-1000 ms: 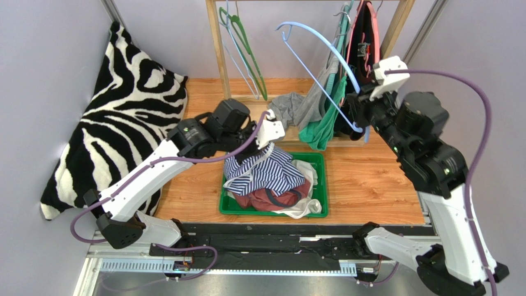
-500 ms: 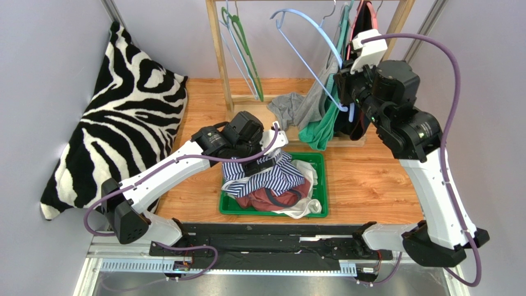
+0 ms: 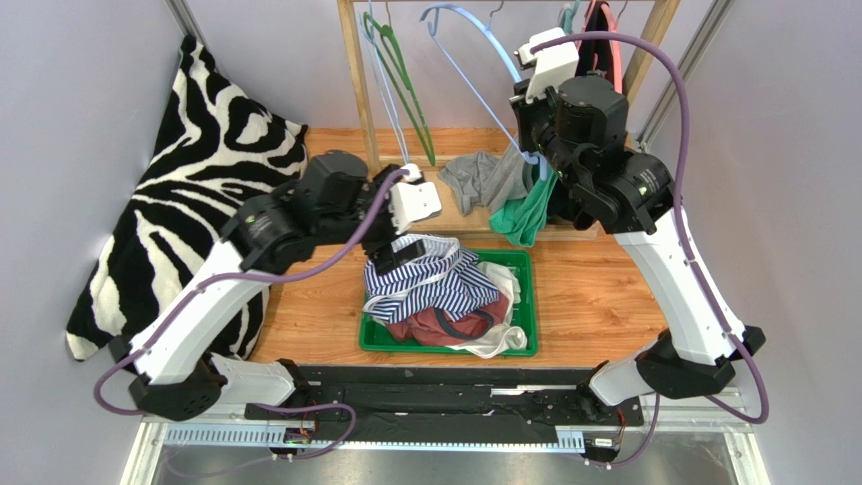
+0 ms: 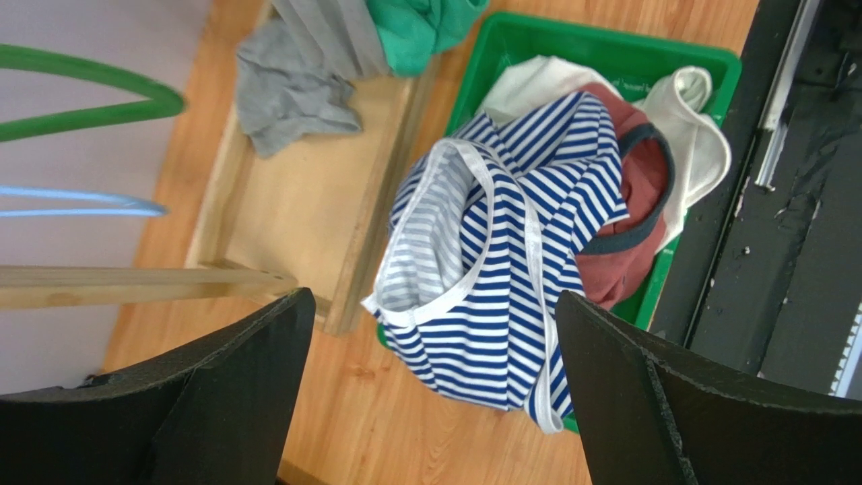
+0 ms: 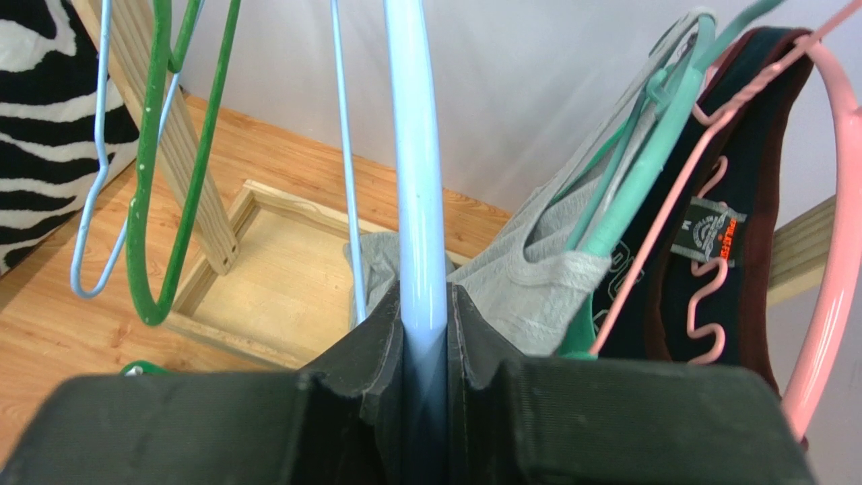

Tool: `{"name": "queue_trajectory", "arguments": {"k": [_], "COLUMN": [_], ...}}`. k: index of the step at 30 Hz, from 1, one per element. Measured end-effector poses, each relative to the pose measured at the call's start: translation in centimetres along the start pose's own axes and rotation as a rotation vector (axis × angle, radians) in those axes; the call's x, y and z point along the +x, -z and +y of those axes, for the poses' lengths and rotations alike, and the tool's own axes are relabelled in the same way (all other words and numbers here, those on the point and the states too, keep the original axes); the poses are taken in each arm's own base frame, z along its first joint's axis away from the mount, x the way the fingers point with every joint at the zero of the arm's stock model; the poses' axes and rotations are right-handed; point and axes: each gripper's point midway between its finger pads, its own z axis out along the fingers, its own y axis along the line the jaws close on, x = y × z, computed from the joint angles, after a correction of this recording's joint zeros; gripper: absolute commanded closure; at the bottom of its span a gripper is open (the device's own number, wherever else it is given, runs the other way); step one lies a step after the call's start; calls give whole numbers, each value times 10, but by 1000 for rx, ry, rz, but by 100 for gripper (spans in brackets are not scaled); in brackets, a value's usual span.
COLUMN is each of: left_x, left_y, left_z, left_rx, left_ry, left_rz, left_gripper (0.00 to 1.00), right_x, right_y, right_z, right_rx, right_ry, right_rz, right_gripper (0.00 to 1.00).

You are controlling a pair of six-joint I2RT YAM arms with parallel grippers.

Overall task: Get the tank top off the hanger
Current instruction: Place the hanger at the clothesline.

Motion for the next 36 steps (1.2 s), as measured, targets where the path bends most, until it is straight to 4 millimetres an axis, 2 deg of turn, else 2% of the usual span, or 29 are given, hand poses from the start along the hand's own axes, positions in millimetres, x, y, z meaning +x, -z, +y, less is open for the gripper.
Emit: {"name": "queue_trajectory", "arguments": {"k": [6,8,11,14,22,27,32,36], "left_x": [-32,-37,-35,-32,-28,-27,-26,-26], "left_y": [72,88,103,109,108,108,109,109], "left_z": [1,1,0,1,7,8,8,8], "left_rx": [-58,-74,-88,-107,-126,-129,-130,-130], "left_ry": [-68,-80,-88,-87,-69,-62,-54,-49], "left_rz": [-164,-207,-230,-230,-216,-215,-215,-216], "left_gripper": [5,6,6,6,6,6,6,6], "right_x": [-3,0,8,8,6,6,16,14], "right_y": [-23,-34,-48,-58,-66,-81,-99,-104], "right_z": [5,7,13,19,39,54,61,64], "right_rx": [54,73,84,92,81,82,96,99], "right_ry": [39,53,76,80,91,99,135,137], "right_rz": [13,28,57,55,47,38,61,51], "right_gripper": [100,100,100,100,100,100,100,100]}}
